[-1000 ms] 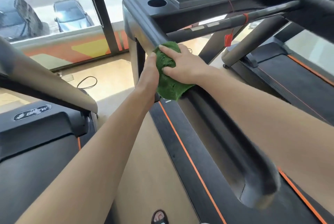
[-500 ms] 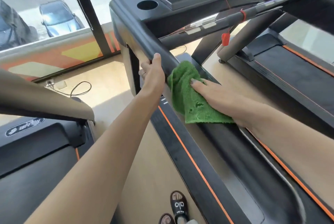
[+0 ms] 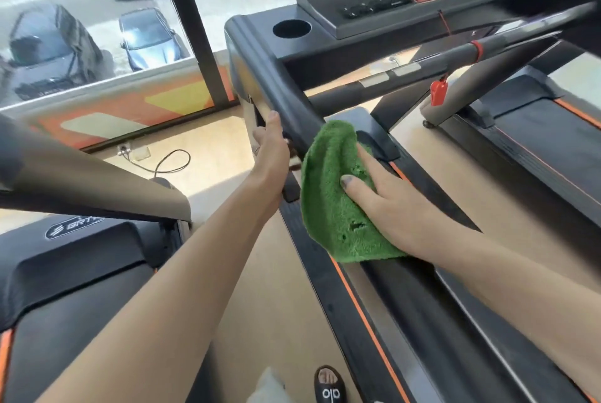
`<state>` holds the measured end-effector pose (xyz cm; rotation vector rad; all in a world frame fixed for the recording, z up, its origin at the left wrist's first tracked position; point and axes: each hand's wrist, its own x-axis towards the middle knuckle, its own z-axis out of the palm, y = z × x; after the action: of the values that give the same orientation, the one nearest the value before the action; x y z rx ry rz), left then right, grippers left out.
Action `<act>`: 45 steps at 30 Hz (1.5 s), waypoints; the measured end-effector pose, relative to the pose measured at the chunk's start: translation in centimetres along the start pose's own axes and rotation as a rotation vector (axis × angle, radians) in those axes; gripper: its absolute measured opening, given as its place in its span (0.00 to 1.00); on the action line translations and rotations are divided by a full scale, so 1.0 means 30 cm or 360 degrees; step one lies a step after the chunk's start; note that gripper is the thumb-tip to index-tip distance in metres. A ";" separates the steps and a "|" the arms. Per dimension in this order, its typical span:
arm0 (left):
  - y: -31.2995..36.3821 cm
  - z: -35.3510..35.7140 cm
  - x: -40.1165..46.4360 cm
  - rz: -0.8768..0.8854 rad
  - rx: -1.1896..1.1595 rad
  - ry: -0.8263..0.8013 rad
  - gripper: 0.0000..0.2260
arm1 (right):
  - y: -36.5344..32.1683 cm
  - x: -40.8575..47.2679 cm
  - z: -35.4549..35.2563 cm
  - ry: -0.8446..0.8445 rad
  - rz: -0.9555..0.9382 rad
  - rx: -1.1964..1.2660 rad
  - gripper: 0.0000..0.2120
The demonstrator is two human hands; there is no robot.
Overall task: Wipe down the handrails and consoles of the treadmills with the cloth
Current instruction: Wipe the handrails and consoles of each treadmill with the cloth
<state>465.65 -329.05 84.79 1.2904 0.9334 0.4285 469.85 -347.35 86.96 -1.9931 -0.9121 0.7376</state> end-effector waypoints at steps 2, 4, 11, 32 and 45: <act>0.005 -0.028 0.039 -0.0046 -0.0101 0.0014 0.26 | -0.007 0.002 0.018 -0.0040 -0.0118 -0.0595 0.30; 0.002 -0.068 0.088 -0.0110 -0.0204 0.0007 0.26 | -0.046 0.050 0.049 0.0007 -0.0354 -0.1318 0.31; 0.027 -0.204 0.223 -0.0074 -0.0246 0.0088 0.25 | -0.257 0.476 0.168 -0.0399 -0.0431 -0.2702 0.29; 0.310 -0.113 0.491 0.0760 0.0467 -0.0236 0.21 | -0.252 0.729 0.099 0.0400 0.0008 -0.1075 0.27; 0.359 -0.118 0.628 0.0863 0.0942 -0.0555 0.23 | -0.185 0.620 0.202 0.0218 -0.0026 -0.1906 0.32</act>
<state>476.18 -310.10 88.42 2.0979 0.4059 0.3305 474.05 -327.51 85.43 -2.9715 -1.4708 -0.0561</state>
